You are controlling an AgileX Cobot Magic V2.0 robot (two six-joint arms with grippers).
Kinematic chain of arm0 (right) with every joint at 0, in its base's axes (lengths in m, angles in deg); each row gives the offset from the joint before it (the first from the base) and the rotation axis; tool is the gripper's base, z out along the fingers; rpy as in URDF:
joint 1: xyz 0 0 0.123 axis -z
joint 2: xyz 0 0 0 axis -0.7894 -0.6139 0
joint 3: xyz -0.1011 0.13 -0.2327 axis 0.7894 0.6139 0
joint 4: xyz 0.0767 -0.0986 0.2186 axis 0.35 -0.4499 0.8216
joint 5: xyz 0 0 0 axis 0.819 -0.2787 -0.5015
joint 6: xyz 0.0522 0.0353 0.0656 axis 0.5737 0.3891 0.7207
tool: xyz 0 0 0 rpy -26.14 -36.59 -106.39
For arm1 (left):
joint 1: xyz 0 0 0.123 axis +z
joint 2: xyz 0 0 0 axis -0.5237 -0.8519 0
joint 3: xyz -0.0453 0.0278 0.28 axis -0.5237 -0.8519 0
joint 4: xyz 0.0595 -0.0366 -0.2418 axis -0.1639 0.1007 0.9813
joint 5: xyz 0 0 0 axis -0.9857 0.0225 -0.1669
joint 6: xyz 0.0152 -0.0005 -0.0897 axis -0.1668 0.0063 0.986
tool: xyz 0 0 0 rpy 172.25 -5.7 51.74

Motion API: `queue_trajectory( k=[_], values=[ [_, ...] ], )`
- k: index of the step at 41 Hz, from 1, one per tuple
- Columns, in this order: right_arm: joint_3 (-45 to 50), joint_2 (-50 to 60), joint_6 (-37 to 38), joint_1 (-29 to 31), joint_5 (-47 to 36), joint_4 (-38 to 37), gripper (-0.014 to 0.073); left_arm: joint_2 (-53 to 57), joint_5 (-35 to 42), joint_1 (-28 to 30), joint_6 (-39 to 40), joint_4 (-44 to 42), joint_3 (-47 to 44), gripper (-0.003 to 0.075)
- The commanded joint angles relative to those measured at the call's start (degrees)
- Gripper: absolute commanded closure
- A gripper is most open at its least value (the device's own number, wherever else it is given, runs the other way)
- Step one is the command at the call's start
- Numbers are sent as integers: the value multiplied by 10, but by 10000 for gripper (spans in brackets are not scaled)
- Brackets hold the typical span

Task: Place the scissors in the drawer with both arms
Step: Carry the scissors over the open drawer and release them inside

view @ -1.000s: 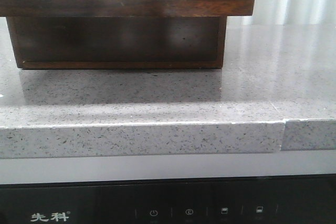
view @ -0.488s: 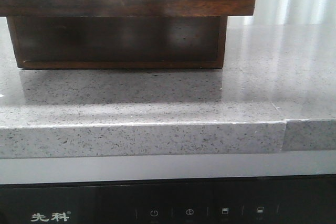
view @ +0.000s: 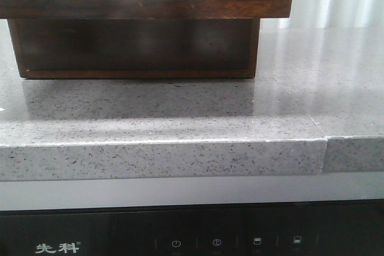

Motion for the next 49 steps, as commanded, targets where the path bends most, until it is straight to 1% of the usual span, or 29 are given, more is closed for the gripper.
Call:
queue_trajectory(
  k=[1, 4, 7, 11, 15, 17, 19, 28, 34, 37, 43, 45, 49],
  values=[
    [-16, 16, -8, 0, -36, 10, 523, -3, 44, -5, 4, 1, 18, 356],
    [-16, 15, -8, 0, -36, 2, 516, -3, 44, -5, 4, 1, 18, 356],
    [-16, 15, -8, 0, -36, -6, 485, -3, 44, -5, 4, 1, 18, 356],
    [-16, 15, -8, 0, -35, -16, 391, -3, 44, -5, 4, 1, 18, 356],
    [-16, 15, -8, 0, -36, -17, 275, -3, 44, -5, 4, 1, 18, 356],
    [-16, 15, -8, 0, -37, -17, 233, -3, 44, -5, 4, 1, 18, 356],
    [-16, 15, -8, 0, -37, -17, 215, -3, 44, -5, 4, 1, 18, 356],
    [-16, 19, -3, 0, -37, -17, 211, -3, 44, -5, 4, 1, 18, 356],
    [-16, 43, 26, 0, -37, -17, 211, -3, 44, -5, 4, 1, 18, 356],
    [-16, 62, 57, 1, -37, -17, 211, -3, 44, -5, 4, 1, 18, 356],
    [-16, 112, 142, 1, -32, -25, 211, -3, 44, -5, 4, 1, 18, 356],
    [-16, 131, 178, 1, -25, -33, 211, -3, 44, -5, 4, 1, 18, 356],
    [-16, 171, 276, 1, 0, -63, 211, -3, 44, -5, 4, 1, 18, 356]
  ],
)
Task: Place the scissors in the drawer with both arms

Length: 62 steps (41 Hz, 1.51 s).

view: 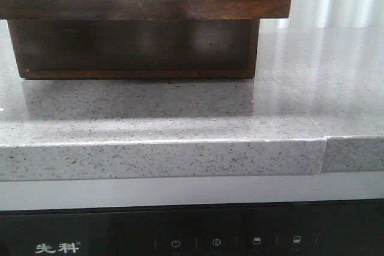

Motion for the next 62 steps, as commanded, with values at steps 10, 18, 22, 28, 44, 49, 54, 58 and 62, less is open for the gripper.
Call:
queue_trajectory(
  k=[10, 18, 22, 28, 44, 49, 54, 58, 62],
  values=[
    [52, 179, 263, 1, 30, -116, 211, -3, 44, -5, 3, 1, 18, 356],
    [173, 298, 267, 1, 20, -117, 211, -3, 44, -5, 3, 1, 18, 356],
    [230, 354, 267, 1, 20, -117, 211, -3, 44, -5, 3, 1, 18, 356],
    [304, 440, 267, 1, 21, -117, 211, -3, 44, -5, 3, 1, 18, 356],
    [427, 589, 269, 1, 20, -136, 211, -3, 44, -5, 3, 1, 18, 356],
    [433, 591, 278, 1, 20, -136, 211, -3, 44, -5, 3, 1, 18, 356],
    [433, 591, 296, 1, 13, -136, 211, -3, 44, -5, 3, 1, 18, 356],
    [433, 591, 315, 1, 8, -136, 211, -3, 44, -5, 3, 1, 18, 356],
    [433, 591, 319, 1, 8, -136, 214, -3, 44, -5, 3, 1, 18, 376]
  ],
)
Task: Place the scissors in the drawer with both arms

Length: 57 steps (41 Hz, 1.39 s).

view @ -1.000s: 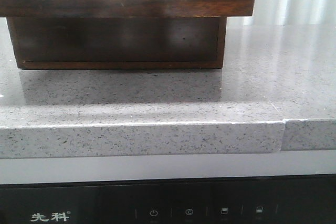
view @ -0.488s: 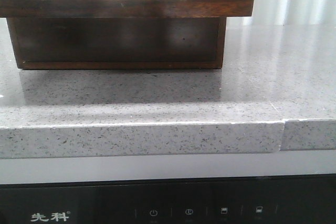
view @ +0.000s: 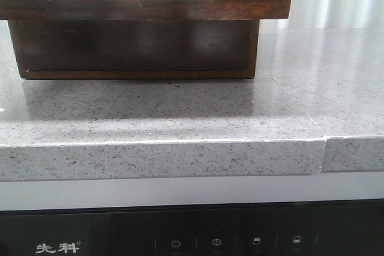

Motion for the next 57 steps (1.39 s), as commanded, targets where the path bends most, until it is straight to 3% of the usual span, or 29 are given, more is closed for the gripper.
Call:
queue_trajectory(
  k=[1, 4, 10, 13, 15, 43, 50, 57],
  values=[
    [-12, -5, 8, 1, -48, -2, 222, -3, 44, -5, 3, 1, 18, 391],
    [-12, -5, 8, 1, -47, -2, 284, -3, 44, -5, 3, 1, 18, 475],
    [-12, -5, 8, 1, -47, -2, 506, -3, 44, -5, 3, 1, 18, 673],
    [-12, -5, 8, 1, -47, -2, 609, -3, 44, -5, 3, 1, 18, 743],
    [-12, -5, 7, 1, -47, -2, 664, -3, 44, -5, 3, 1, 18, 741],
    [-12, -5, 7, 1, -42, -2, 662, 19, 65, 1, 3, 3, -3, 741],
    [-12, -5, 7, 1, -42, -2, 662, 74, 98, 67, 3, -6, -71, 741],
    [-12, -5, 7, 1, -42, -2, 662, 157, 237, 163, 3, -21, -210, 741]
  ],
)
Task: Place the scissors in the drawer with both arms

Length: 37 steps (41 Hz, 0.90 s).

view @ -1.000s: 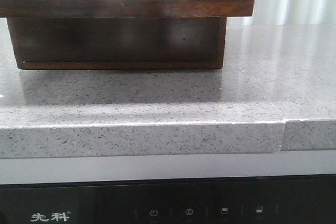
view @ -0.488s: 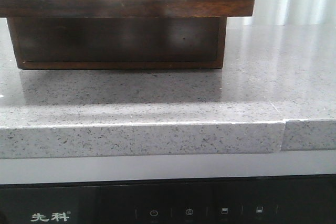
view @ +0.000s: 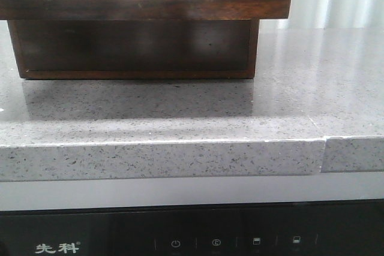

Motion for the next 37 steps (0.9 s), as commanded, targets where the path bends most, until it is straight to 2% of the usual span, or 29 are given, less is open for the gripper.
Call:
queue_trajectory(
  k=[1, 9, 17, 25, 37],
  values=[
    [-13, -5, -2, 1, -41, 0, 662, 41, 144, 49, 3, -2, -71, 741],
    [-13, -5, -2, 1, -41, 0, 662, 133, 307, 126, 3, 21, -253, 741],
    [-13, -5, -2, 1, -41, 0, 662, 196, 376, 153, 3, 48, -364, 741],
    [-13, -5, -2, 1, -40, 0, 662, 207, 472, 156, 3, 47, -427, 741],
    [-13, -5, -2, 1, -40, 0, 662, 207, 478, 157, 0, 41, -426, 741]
  ],
)
